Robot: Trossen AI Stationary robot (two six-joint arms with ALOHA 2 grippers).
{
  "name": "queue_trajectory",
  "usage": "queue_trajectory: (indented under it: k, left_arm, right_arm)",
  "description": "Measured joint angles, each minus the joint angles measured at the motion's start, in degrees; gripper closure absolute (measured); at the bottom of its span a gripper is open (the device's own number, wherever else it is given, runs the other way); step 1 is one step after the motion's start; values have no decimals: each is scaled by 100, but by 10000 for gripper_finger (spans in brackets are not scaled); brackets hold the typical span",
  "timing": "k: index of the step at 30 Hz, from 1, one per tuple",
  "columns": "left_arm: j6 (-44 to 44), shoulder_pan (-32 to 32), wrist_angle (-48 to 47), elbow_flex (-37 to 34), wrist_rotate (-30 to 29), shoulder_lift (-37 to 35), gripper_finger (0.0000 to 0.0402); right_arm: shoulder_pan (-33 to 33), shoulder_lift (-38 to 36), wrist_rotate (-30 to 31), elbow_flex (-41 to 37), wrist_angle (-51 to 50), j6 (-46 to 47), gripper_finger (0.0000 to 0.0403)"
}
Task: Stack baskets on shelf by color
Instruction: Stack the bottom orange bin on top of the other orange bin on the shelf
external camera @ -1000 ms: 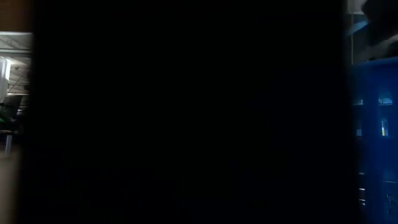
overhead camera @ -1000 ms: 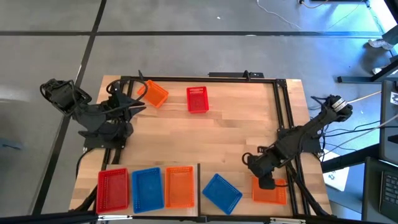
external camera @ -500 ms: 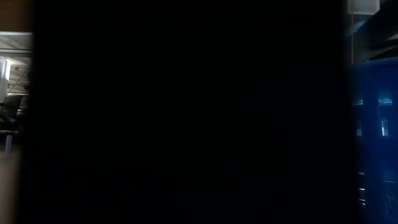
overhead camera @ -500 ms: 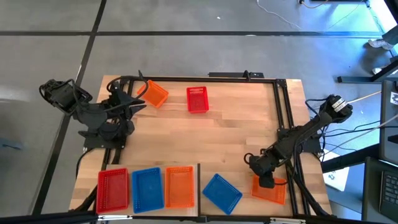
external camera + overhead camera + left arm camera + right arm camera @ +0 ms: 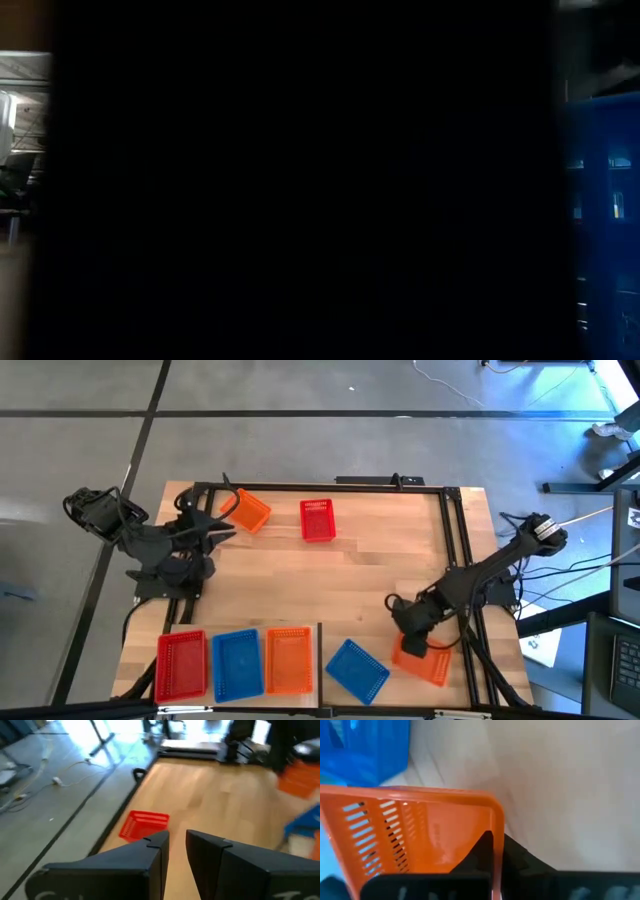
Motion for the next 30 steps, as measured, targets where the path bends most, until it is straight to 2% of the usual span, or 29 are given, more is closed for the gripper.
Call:
queue_trajectory:
  k: [3,10,12,16,20,25,30]
  left_arm:
    - [231,-1,68,-2,179,9,340]
    - [416,0,132,-7,193,60,325]
    - [720,0,181,-7,188,73,321]
    - [1906,0,656,-7,181,235,321]
    - [2981,0,1361,-4,208,429,322]
    - [4925,-2,1853,-4,895,853,320]
    - [6500,185,2631,-4,878,1434,319]
  right_arm:
    - [-170,0,427,780,-870,-89,399]
    - [-605,0,1465,2296,-2090,-326,401]
    - [-750,27,1781,2665,-2494,-415,401]
    - [-1077,223,2638,3584,-3345,-654,401]
    - [-1488,507,3604,4543,-3705,-1155,402]
    - [-2020,953,4290,5584,-3688,-2116,402]
    - [-2428,1444,4778,6414,-3677,-2665,402]
